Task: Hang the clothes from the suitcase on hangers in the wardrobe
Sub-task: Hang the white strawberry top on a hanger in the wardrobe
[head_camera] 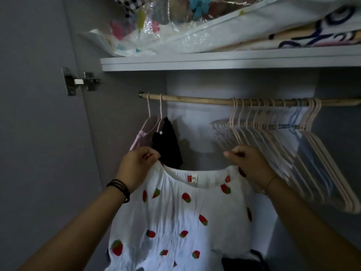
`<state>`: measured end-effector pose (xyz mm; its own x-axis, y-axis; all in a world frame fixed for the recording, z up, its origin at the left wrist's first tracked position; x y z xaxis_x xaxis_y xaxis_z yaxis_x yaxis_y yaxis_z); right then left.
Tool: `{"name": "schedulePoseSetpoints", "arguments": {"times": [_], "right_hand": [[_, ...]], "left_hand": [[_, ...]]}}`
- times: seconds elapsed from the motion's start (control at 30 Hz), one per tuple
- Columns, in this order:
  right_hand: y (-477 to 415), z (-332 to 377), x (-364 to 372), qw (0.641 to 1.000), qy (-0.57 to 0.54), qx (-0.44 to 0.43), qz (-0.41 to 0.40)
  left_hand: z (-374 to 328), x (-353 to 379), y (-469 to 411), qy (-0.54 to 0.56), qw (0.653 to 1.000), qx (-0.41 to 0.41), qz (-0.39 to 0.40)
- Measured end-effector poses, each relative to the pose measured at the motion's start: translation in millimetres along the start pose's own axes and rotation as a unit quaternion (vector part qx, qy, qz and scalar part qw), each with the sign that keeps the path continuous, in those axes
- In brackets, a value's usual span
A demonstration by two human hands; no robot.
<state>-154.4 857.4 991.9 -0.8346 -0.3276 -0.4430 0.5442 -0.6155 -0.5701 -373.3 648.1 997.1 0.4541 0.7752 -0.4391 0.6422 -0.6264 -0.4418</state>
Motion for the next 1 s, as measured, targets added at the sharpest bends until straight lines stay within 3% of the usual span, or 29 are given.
{"name": "schedulePoseSetpoints", "arguments": {"times": [0.13, 0.27, 0.37, 0.63, 0.8, 1.0], "right_hand": [[-29, -8, -20, 0.978, 0.167, -0.036, -0.118], [-55, -28, -13, 0.94, 0.327, 0.001, -0.098], [-59, -36, -8, 0.922, 0.376, 0.006, -0.095], [-55, -58, -3, 0.91, 0.395, 0.081, -0.1], [-60, -65, -1, 0.92, 0.363, 0.113, -0.1], [-73, -58, 6, 0.977, 0.161, 0.07, -0.124]], "left_hand": [[-16, 21, -3, 0.115, 0.99, -0.015, 0.076], [-24, 38, -1, 0.149, 0.977, -0.033, 0.148], [-23, 41, -3, 0.173, 0.97, -0.046, 0.167], [-16, 37, -11, 0.222, 0.96, -0.067, 0.159], [-15, 38, -14, 0.218, 0.961, -0.069, 0.157], [-13, 41, -15, 0.221, 0.958, -0.068, 0.17]]}}
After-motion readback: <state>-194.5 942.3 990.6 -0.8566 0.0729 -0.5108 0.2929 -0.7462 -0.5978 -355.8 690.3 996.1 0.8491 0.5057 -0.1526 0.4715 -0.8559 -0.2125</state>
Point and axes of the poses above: each hand's wrist, its own y-axis away from the middle knuckle, its own x-axis out of the palm, z = x × y, the point moved 5 cm from there along -y, towards the middle knuckle, and after that the axes turned 8 degrees about -x, right-handed, at the moved point
